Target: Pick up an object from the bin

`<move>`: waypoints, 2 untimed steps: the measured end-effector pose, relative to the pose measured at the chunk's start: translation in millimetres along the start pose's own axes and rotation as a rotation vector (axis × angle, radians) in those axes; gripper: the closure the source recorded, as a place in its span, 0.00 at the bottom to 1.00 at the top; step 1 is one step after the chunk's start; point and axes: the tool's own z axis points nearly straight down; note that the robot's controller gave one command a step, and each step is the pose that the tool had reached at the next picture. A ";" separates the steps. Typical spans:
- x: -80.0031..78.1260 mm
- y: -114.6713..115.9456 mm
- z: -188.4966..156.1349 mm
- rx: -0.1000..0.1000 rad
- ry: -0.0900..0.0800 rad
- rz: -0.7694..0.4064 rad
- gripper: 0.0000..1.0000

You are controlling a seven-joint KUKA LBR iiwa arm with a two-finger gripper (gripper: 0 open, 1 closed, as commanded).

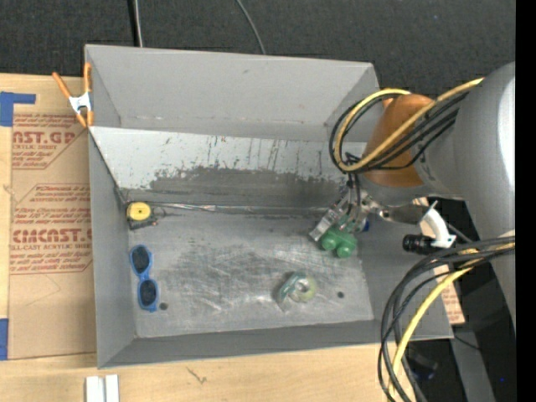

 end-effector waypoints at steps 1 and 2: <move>-0.6 1.1 -30.4 0.007 0.009 -0.001 1.00; -2.6 3.7 -113.4 0.004 0.005 -0.003 1.00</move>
Offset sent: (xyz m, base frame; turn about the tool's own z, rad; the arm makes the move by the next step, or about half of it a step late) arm 0.0000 0.0000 0.0289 -0.0001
